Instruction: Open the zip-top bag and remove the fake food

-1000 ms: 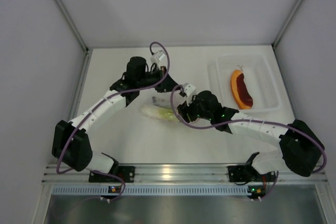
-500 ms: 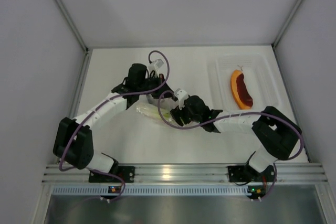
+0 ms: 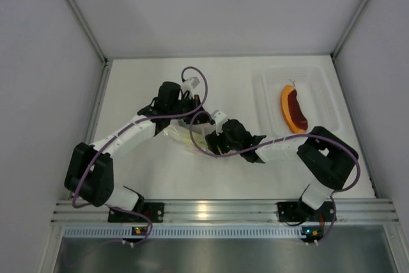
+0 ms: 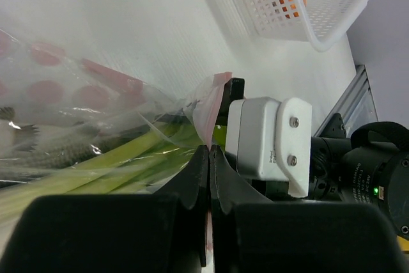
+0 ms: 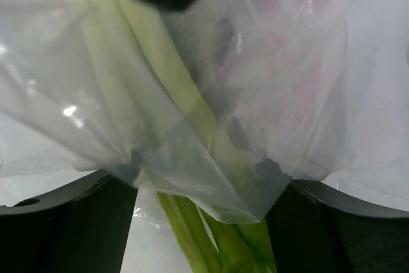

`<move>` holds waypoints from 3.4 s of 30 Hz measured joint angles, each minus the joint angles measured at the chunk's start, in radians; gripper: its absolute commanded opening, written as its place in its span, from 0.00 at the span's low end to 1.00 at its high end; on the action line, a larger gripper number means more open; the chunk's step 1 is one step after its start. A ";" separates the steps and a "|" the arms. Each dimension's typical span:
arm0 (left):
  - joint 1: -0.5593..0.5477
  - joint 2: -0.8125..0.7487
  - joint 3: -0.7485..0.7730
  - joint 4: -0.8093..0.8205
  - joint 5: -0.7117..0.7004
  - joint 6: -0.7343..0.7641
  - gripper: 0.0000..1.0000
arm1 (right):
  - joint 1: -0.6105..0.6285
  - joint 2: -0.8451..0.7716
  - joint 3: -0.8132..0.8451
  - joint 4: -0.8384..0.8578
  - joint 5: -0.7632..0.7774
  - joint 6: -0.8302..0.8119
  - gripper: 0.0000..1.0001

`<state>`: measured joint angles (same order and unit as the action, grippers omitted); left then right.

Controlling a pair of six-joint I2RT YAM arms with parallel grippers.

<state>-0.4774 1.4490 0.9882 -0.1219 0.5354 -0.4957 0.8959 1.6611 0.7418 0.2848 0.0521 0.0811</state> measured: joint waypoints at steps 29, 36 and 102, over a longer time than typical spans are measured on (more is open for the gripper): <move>-0.049 -0.025 -0.089 0.084 0.043 0.001 0.00 | -0.002 -0.074 -0.056 -0.062 0.040 -0.066 0.74; -0.042 -0.025 -0.100 0.045 0.004 0.000 0.00 | 0.006 0.011 -0.015 -0.034 0.044 -0.071 0.38; -0.080 -0.024 -0.222 0.210 -0.212 -0.052 0.00 | 0.026 -0.262 0.120 -0.435 0.314 -0.324 0.00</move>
<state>-0.5575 1.4254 0.7658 0.0879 0.3237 -0.5480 0.9222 1.3991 0.8619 -0.1501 0.3656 -0.2432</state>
